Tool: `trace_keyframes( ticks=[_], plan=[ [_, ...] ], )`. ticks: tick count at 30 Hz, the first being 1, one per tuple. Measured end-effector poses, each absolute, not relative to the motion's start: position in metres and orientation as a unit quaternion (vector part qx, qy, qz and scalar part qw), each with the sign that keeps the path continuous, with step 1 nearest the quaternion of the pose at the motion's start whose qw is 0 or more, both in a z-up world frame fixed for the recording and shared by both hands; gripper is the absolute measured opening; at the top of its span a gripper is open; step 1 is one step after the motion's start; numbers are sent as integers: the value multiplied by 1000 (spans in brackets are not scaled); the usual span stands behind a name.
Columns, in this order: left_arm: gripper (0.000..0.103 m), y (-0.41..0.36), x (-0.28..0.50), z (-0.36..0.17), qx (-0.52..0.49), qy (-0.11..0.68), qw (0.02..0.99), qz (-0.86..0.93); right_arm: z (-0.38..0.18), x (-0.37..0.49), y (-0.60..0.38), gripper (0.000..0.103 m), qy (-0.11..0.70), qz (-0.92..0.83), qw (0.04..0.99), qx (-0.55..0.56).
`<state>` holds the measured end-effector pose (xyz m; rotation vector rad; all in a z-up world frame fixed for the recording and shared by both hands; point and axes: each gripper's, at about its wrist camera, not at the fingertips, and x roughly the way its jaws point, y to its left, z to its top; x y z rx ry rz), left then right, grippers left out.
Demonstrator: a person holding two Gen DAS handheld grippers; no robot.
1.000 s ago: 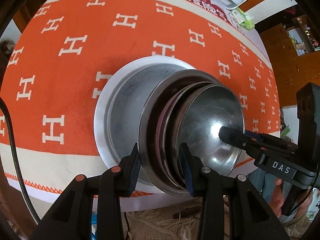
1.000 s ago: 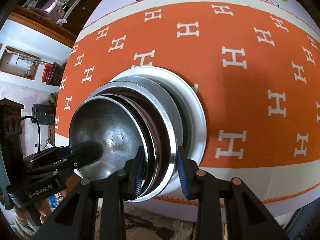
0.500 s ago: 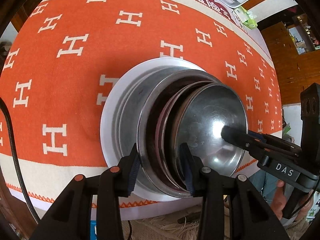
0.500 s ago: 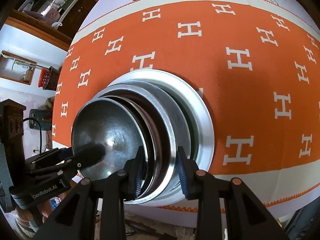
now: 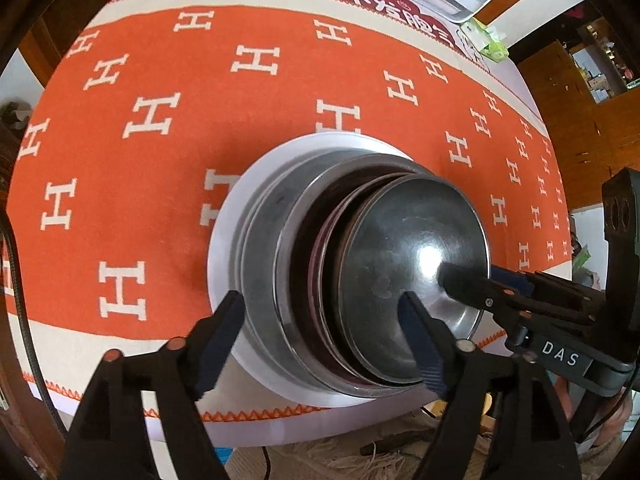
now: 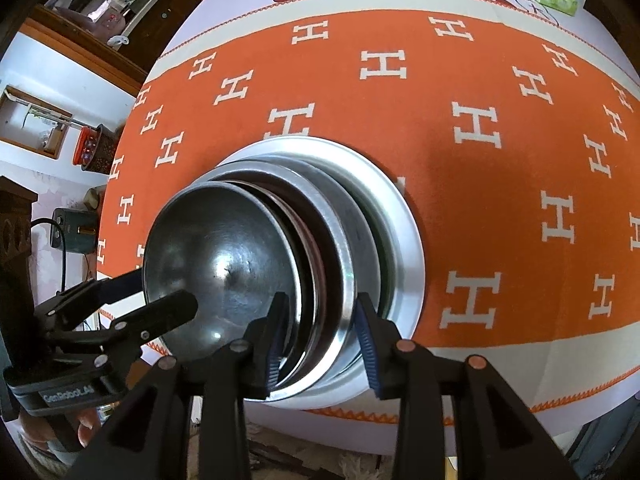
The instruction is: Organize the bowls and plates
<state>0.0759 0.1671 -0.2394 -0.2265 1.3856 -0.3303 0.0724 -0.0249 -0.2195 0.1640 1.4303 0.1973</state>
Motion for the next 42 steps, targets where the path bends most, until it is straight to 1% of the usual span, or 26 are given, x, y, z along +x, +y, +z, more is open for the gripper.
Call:
trace_keyframes(
  ticks=[1, 2, 3, 7, 9, 18, 22, 27, 35, 42],
  plan=[
    [86, 168, 76, -238, -103, 634, 752, -151, -218, 71, -25, 37, 652, 90, 749, 77],
    [88, 169, 75, -237, -103, 632, 752, -152, -217, 70, -26, 38, 649, 91, 752, 79],
    [89, 169, 75, -236, -103, 631, 754, -152, -215, 69, -26, 39, 646, 91, 754, 80],
    [99, 170, 71, -230, -93, 625, 761, -148, -209, 64, -30, 41, 636, 87, 762, 85],
    [102, 169, 68, -225, -86, 619, 767, -148, -207, 61, -31, 42, 633, 86, 764, 86],
    [102, 158, 52, -188, -64, 579, 800, -145, -189, 45, -46, 44, 611, 83, 781, 101],
    [102, 149, 43, -171, -70, 565, 810, -139, -175, 39, -57, 49, 597, 84, 792, 99],
    [102, 135, 32, -149, -82, 549, 823, -123, -154, 31, -75, 49, 580, 82, 807, 77],
    [102, 94, 18, -114, -62, 513, 850, -102, -115, 16, -108, 49, 541, 83, 835, 58],
    [102, 59, 10, -94, -54, 493, 863, -96, -96, 4, -132, 50, 514, 78, 853, 45]
  ],
)
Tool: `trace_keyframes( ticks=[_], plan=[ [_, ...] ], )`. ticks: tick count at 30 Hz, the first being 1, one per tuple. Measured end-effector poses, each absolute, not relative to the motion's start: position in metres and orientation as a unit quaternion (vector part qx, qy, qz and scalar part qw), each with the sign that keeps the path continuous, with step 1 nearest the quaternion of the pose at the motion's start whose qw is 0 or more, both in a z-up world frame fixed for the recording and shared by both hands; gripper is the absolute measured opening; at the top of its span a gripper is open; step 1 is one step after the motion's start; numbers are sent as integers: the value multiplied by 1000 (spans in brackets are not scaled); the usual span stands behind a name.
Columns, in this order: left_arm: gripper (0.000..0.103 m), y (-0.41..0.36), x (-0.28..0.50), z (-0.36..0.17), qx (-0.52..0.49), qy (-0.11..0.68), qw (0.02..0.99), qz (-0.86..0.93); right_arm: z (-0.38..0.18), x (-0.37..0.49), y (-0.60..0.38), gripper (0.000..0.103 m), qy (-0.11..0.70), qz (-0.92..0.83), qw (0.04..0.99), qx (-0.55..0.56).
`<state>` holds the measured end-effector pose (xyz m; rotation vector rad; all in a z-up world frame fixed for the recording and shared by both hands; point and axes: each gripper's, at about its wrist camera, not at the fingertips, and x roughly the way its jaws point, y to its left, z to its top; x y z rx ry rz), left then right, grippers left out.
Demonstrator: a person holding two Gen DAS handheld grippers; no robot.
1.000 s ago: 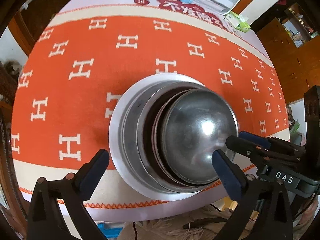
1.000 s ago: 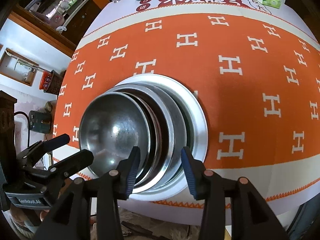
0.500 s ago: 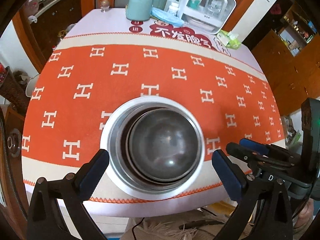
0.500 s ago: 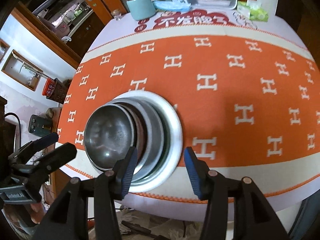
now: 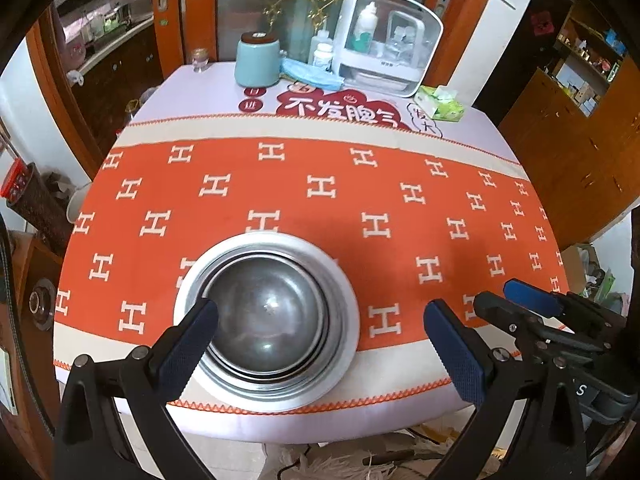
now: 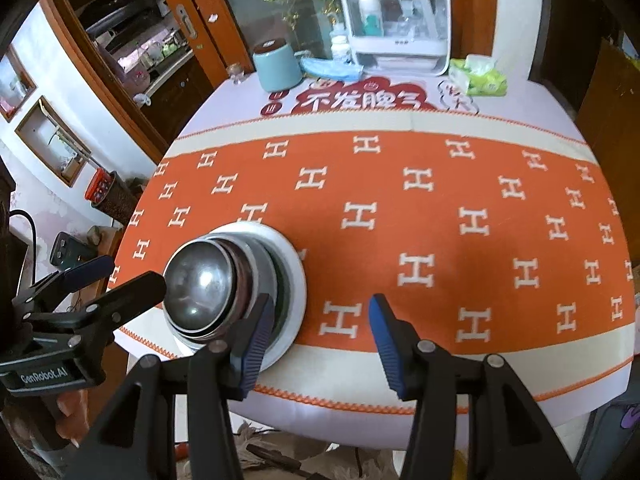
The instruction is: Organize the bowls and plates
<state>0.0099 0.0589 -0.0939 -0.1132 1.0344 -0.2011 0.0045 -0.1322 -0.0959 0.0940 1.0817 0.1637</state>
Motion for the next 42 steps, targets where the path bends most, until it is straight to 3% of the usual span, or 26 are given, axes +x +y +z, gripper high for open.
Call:
trace_keyframes(
  ticks=[20, 42],
  plan=[
    [102, -34, -17, -27, -3, 397, 917, -31, -44, -17, -195, 55, 431, 61, 900, 39],
    [102, -50, -31, -29, -8, 408, 912, -24, -39, -24, -212, 57, 430, 45, 901, 33]
  ],
)
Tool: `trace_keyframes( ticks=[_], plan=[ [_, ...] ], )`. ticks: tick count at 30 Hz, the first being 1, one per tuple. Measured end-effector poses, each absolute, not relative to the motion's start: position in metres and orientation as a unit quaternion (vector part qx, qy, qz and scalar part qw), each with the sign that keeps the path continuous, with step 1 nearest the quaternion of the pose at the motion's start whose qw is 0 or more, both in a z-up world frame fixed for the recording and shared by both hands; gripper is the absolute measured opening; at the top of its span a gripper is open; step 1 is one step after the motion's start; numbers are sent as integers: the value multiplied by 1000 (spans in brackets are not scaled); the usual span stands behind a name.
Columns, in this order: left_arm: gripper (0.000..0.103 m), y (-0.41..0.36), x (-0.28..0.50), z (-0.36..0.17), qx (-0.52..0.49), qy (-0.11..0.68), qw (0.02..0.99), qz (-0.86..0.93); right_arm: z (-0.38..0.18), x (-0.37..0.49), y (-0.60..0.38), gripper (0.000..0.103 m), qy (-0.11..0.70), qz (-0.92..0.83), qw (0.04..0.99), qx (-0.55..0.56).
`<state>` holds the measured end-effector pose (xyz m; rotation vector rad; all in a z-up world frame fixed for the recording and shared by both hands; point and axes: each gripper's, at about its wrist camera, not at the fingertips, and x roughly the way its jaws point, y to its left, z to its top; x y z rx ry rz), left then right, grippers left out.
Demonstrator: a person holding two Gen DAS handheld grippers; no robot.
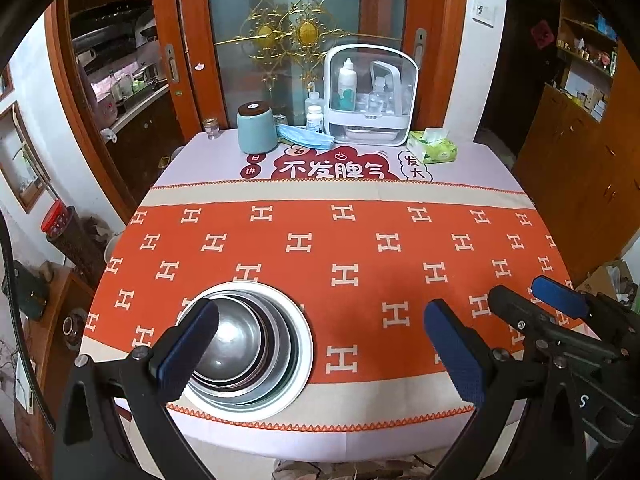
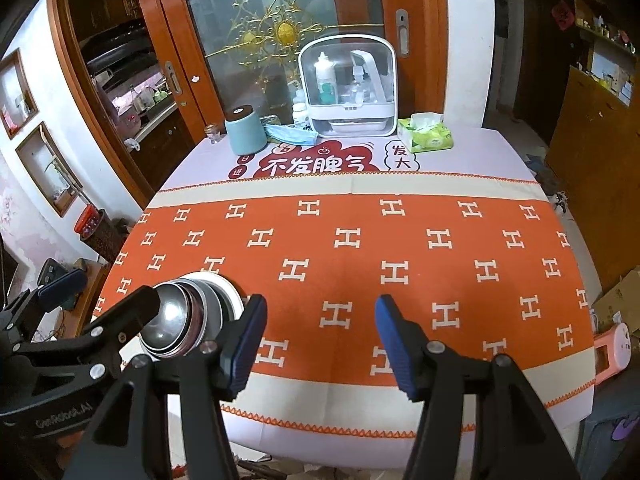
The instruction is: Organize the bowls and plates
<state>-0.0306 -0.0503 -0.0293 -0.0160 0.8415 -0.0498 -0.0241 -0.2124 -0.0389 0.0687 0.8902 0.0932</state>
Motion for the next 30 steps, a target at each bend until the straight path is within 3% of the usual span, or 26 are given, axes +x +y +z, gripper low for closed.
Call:
trace_keyframes(
  ticks=[30],
  plan=[
    [102, -38, -33, -34, -17, 417, 909, -14, -32, -29, -205, 58, 419, 45, 906, 32]
  ],
)
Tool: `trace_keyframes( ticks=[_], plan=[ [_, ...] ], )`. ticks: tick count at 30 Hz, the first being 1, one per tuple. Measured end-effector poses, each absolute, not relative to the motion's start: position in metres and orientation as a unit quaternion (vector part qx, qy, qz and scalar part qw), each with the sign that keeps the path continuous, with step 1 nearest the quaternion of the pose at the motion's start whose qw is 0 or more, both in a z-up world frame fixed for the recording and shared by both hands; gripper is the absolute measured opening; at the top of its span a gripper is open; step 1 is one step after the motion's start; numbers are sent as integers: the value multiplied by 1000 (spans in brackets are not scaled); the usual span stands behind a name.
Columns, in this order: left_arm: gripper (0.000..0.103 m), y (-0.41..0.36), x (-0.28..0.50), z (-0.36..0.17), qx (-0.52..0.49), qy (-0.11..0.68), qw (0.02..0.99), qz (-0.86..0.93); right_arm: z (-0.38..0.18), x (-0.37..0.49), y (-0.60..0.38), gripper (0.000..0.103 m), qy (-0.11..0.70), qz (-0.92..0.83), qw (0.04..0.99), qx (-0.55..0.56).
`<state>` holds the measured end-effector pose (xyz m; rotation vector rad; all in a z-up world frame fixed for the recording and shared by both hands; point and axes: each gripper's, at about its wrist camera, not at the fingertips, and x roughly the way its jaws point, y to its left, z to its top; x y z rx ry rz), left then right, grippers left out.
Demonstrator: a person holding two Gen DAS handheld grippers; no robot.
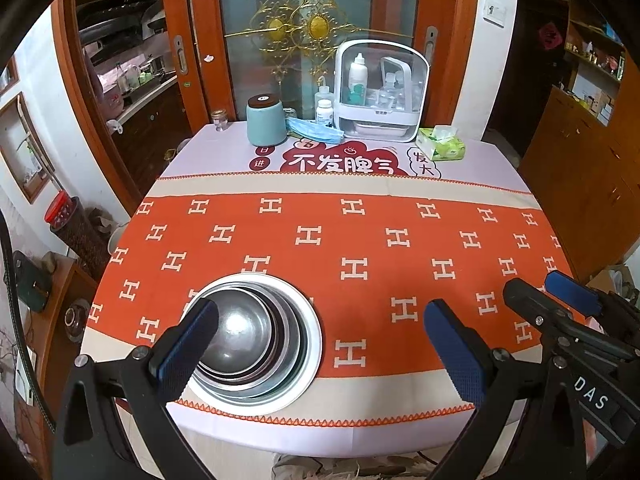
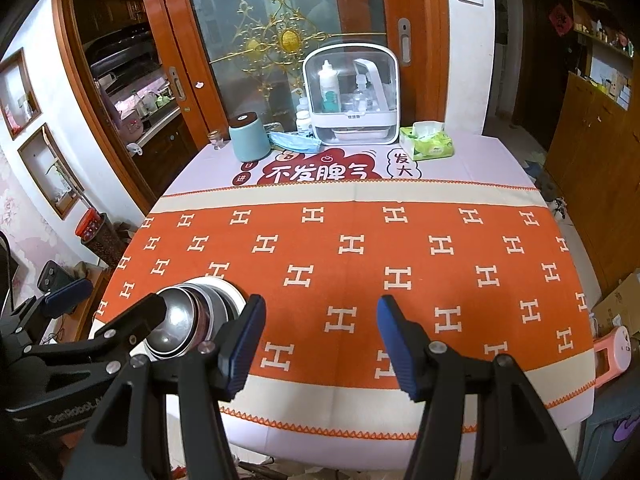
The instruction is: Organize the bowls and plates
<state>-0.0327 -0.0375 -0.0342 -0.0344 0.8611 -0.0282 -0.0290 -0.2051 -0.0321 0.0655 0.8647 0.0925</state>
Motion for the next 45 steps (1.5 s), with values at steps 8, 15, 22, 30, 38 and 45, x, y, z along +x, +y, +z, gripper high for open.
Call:
trace_keyframes(
  ticks=[8, 15, 22, 30, 38, 45],
  plan=[
    [102, -36, -32, -37, -17, 422, 906, -13, -32, -29, -203, 58, 419, 46, 906, 32],
    [102, -34, -31, -40, -19, 427, 904, -13, -33, -29, -201, 58, 420, 48, 906, 33],
    [102, -33, -31, -40, -20, 429, 903, -13, -34, -29, -200, 58, 421, 48, 905, 33],
    [102, -32, -30, -43, -20, 432, 901, -13, -34, -28, -200, 58, 421, 49, 905, 34],
    [102, -31, -30, -43, -19, 433, 901, -13, -36, -29, -197, 58, 422, 50, 905, 34],
    [102, -31, -29, -43, -19, 432, 901, -14, -36, -30, -194, 58, 421, 50, 905, 34]
  ],
)
